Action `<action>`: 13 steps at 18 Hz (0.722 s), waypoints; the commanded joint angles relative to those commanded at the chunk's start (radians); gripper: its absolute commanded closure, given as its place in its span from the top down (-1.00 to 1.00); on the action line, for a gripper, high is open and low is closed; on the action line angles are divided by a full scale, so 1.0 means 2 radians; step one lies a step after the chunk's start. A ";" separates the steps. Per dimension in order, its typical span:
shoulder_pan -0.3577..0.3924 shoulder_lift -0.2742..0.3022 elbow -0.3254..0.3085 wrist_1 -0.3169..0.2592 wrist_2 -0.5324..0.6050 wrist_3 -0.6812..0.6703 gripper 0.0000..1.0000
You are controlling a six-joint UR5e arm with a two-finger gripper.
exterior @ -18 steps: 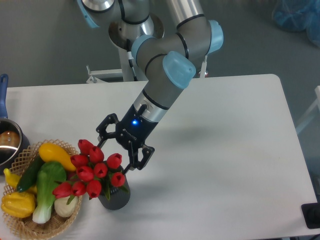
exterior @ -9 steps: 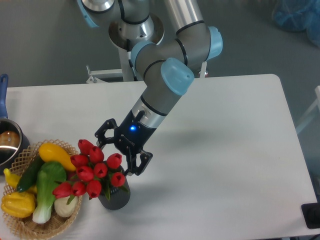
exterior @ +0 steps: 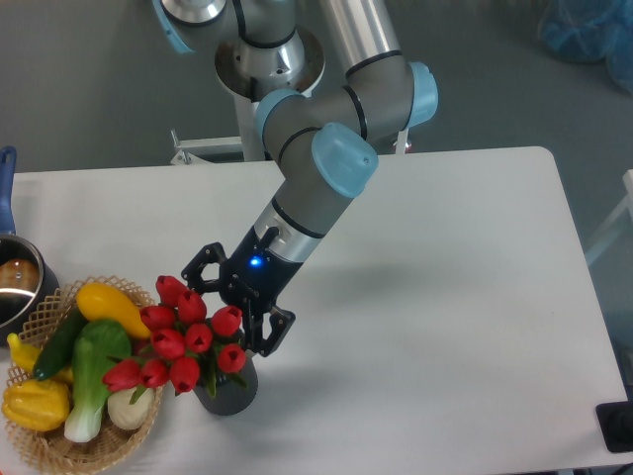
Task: Pick up the flowers from the vase
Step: 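Lower the open gripper around the tulip stems above the vase rim, then close the gripper on the tulip stems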
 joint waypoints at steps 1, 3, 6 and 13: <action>0.000 0.000 0.001 0.000 0.000 -0.001 1.00; 0.000 0.000 0.000 0.000 0.000 -0.001 1.00; -0.001 0.001 0.000 0.000 0.000 -0.001 1.00; -0.001 0.002 0.002 -0.001 0.000 -0.002 0.67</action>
